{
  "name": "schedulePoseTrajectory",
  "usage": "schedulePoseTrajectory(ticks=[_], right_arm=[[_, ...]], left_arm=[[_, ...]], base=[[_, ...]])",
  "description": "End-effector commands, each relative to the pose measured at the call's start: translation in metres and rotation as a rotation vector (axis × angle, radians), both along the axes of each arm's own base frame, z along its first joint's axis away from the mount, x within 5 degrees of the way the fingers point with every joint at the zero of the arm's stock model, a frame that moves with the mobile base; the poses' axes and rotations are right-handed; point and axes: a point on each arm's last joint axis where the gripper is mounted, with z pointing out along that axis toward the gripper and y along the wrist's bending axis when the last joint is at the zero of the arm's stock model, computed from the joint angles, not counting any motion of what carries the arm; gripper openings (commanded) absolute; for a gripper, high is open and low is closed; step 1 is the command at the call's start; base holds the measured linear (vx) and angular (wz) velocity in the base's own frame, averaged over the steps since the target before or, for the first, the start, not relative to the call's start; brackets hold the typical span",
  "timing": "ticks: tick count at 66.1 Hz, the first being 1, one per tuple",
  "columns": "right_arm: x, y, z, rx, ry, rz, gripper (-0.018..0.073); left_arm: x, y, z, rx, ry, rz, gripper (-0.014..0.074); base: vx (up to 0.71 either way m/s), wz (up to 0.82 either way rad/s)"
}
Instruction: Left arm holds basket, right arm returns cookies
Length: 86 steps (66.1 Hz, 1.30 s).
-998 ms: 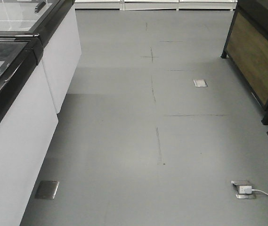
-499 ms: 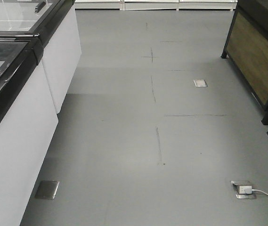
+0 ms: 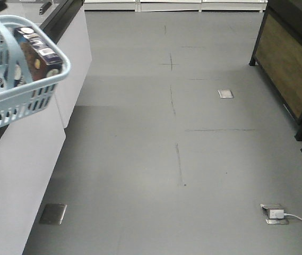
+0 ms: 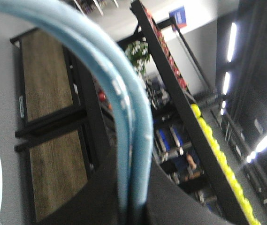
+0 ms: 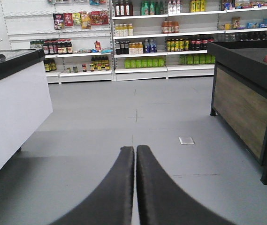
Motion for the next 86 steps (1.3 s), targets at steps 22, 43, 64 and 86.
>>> schedulePoseTrajectory(ticks=[22,43,64,86], right_arm=[[-0.001,0.000,0.007,-0.013,-0.090,-0.002,-0.0008],[-0.001,0.000,0.007,-0.013,-0.090,-0.002,-0.0008],[-0.001,0.000,0.007,-0.013,-0.090,-0.002,-0.0008],[-0.001,0.000,0.007,-0.013,-0.090,-0.002,-0.0008]], left_arm=[[-0.033,-0.148,0.006,0.066,-0.091,-0.394,-0.0008],[-0.090,-0.192,-0.078,-0.019,0.039,-0.573,-0.0008],[-0.156,-0.206,-0.122,0.064,0.141,-0.620,-0.0008],[-0.198,-0.234,-0.162,0.223,0.283,-0.624,-0.0008]], base=[[0.00,0.00],[0.00,0.00],[0.00,0.00],[0.00,0.00]])
